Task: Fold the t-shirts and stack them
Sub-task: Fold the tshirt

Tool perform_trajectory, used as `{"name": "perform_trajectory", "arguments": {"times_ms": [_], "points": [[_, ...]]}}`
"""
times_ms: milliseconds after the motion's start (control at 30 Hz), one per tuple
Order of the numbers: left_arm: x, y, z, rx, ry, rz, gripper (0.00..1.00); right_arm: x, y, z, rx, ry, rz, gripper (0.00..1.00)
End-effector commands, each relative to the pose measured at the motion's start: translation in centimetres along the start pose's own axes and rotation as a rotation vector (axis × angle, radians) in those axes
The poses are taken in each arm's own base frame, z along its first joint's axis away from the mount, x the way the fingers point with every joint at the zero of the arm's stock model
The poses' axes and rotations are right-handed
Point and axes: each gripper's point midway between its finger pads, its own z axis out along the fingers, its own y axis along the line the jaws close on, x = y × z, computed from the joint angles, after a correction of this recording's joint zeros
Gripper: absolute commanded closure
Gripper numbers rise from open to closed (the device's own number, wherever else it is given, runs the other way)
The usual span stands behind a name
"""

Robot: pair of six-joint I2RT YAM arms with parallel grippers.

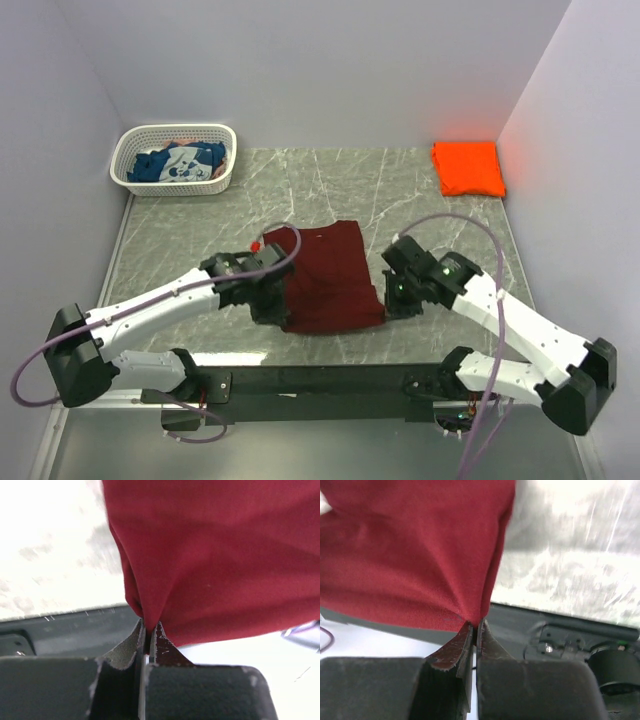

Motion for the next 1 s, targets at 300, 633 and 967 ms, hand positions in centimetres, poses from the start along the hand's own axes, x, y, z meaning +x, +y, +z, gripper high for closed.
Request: {"name": "perform_trajectory", "arguments": {"times_ms": [300, 633, 967], "points": [[-9.7, 0.4, -2.2, -0.007, -0.151, -0.003, 0.99, -12.2, 1.1, -4.0, 0.067, -0.180, -0.073, 1.00], [-15.2, 1.0, -1.9, -0.023, -0.214, -0.059, 0.99, -18.9, 2.0, -2.6, 0.094, -0.214, -0.108, 1.00], [-19.5, 3.2, 0.7, -0.076, -0.224, -0.096, 0.99, -23.6, 2.5, 1.2, 0.104, -0.215, -0.111, 1.00]]}}
